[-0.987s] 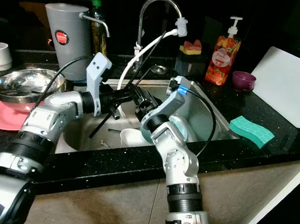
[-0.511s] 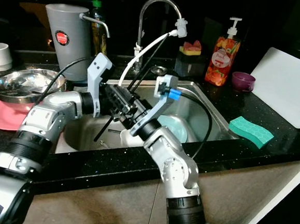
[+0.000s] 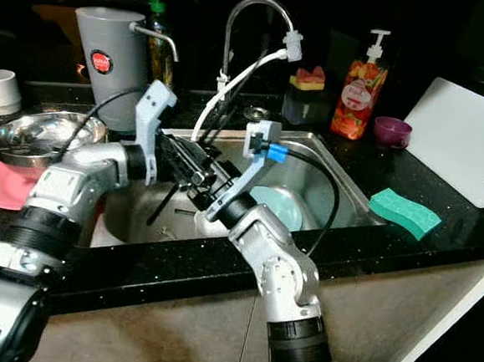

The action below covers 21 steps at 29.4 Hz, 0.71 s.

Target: Kitchen organization

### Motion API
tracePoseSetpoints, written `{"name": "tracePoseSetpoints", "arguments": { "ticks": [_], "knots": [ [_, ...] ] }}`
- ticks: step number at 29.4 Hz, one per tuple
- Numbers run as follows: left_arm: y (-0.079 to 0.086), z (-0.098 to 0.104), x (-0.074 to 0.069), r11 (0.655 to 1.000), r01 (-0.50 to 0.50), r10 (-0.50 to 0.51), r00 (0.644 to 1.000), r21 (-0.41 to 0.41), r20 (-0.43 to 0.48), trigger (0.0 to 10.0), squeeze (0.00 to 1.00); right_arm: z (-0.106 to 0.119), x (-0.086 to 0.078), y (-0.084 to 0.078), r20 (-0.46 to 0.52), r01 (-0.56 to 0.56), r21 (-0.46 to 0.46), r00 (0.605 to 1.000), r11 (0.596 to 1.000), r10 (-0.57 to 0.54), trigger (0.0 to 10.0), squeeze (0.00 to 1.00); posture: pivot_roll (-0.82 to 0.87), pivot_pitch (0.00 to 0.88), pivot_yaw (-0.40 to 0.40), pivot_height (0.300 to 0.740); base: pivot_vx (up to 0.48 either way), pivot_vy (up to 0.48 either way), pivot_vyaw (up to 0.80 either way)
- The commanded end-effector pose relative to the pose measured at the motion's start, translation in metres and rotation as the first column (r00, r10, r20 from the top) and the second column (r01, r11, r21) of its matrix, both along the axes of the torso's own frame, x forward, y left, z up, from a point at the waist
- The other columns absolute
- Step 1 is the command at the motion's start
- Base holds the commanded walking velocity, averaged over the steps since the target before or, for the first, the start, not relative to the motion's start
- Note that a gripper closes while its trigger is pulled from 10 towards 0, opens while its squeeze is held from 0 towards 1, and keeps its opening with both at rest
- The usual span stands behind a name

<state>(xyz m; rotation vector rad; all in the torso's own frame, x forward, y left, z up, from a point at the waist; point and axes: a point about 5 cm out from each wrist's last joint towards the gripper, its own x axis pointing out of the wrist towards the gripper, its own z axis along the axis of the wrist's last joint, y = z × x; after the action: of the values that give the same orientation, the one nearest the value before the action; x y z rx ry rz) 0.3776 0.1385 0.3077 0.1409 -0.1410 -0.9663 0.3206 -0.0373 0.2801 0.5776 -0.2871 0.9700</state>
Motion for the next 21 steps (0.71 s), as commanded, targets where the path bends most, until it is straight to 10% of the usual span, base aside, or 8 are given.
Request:
{"name": "tracePoseSetpoints", "arguments": {
  "ticks": [1,11,21],
  "knots": [
    [0.006,0.007,-0.007,0.999,0.046,-0.046,0.999,-0.016,0.002,10.0,0.0,-0.012,0.008,-0.013,-0.052,0.067,0.001,0.996,0.998,-0.066,10.0,0.0,0.11,0.083,-0.056,0.74,0.0,0.0,0.0],
    [0.011,0.006,-0.032,0.978,0.207,-0.209,0.974,-0.026,-0.086,10.0,0.0,-0.016,0.015,-0.024,-0.068,0.135,-0.016,0.988,0.991,-0.136,10.0,0.0,0.12,0.093,-0.056,0.74,0.0,0.0,0.0],
    [0.01,-0.005,-0.027,0.986,0.166,-0.164,0.976,0.001,-0.142,10.0,0.0,-0.001,0.007,-0.021,-0.004,0.089,0.018,0.996,0.996,-0.088,10.0,0.0,0.12,0.093,-0.056,0.74,0.0,0.0,0.0]
  ]
}}
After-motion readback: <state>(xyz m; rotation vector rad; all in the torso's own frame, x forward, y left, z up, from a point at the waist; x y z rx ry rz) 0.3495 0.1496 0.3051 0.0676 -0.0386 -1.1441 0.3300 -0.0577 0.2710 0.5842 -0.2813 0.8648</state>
